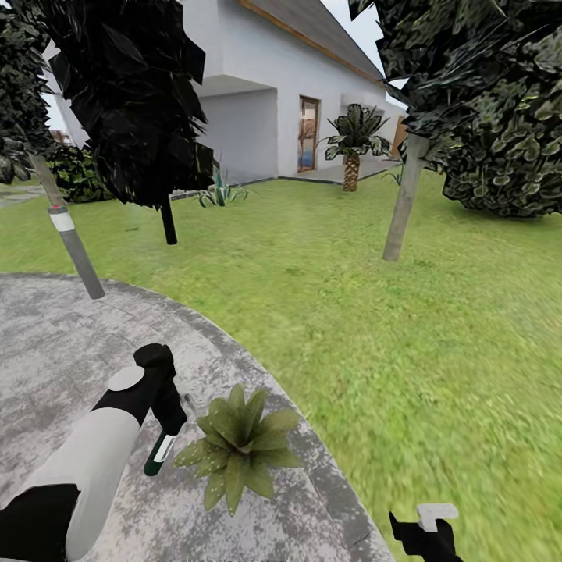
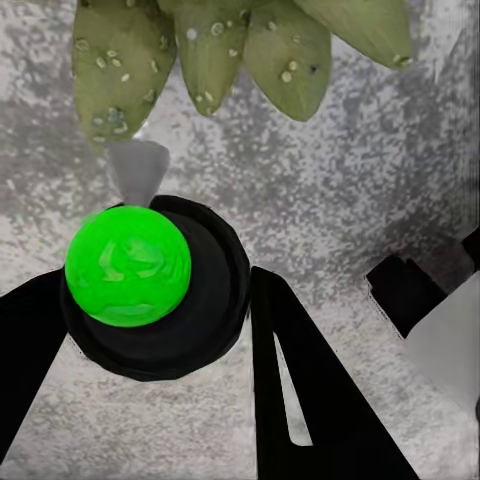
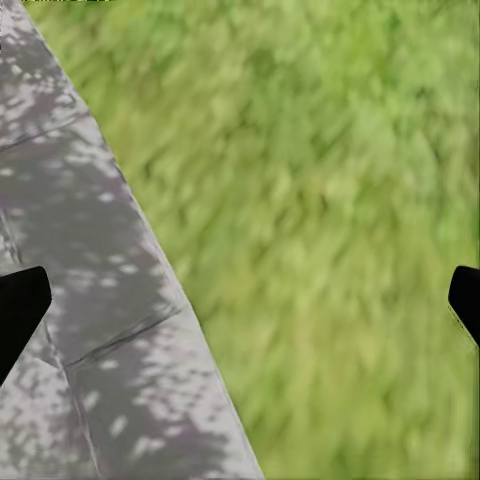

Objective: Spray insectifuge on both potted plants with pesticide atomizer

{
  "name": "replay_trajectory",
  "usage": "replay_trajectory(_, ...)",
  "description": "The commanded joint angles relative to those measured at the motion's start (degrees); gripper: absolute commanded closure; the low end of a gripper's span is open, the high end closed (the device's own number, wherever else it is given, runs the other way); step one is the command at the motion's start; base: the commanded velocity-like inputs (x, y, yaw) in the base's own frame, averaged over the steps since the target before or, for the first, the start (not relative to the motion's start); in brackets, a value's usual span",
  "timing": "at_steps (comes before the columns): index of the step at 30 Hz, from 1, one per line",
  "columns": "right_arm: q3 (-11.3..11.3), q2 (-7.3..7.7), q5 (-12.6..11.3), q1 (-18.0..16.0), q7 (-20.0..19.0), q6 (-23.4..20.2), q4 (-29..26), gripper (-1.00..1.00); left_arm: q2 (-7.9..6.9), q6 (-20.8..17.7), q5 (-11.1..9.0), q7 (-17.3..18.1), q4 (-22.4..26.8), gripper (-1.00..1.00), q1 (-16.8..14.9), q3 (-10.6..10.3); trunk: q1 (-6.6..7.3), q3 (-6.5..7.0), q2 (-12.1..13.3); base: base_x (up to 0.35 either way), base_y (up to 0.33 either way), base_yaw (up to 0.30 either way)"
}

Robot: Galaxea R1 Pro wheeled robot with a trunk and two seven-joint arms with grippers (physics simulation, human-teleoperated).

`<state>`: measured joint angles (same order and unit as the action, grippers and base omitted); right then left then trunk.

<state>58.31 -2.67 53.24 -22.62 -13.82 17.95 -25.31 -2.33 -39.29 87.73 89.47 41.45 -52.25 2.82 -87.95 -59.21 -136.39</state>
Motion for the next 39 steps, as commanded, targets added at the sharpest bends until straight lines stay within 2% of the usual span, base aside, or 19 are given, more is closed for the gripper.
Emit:
replay_trajectory(1, 0.5, -0.05, 0.3, -0.1, -0.4, 0.2, -0.1, -1.0, 0.05, -0.6, 0.5, 0.5, 0.0, 1.0, 0.0, 0.2, 0.01, -0.06, 0.0, 0.005, -0.274, 0.274)
replay_trajectory(6, 0.5, 0.01, 0.3, -0.1, -0.5, 0.2, -0.2, -1.0, 0.05, -0.6, 0.5, 0.5, 0.0, 1.0, 0.0, 0.2, 0.01, -0.06, 0.0, 0.068, -0.269, 0.258)
replay_trajectory(12, 0.5, 0.75, 0.3, -0.1, -0.5, 0.2, -0.3, -1.0, -0.02, -0.6, 0.5, 0.5, 0.0, 1.0, 0.3, 0.1, 0.01, -0.06, 0.0, 0.019, -0.065, 0.033)
replay_trajectory(22, 0.4, 0.65, 0.3, -0.1, -0.5, 0.2, -0.1, -1.0, -0.13, -0.6, 0.6, 0.5, 0.0, 1.0, 0.6, 0.1, 0.01, -0.06, 0.0, 0.0, -0.002, 0.053)
replay_trajectory(28, 0.4, 0.65, 0.3, -0.1, -0.5, 0.2, -0.1, -1.0, -0.12, -0.6, 0.5, 0.5, 0.0, 1.0, 0.6, 0.1, 0.01, -0.06, 0.0, 0.065, -0.205, 0.264)
replay_trajectory(39, 0.4, 0.67, 0.3, -0.1, -0.5, 0.2, -0.2, -1.0, -0.13, -0.6, 0.6, 0.5, 0.0, 1.0, 0.5, 0.0, 0.01, -0.06, 0.0, 0.008, -0.135, 0.066)
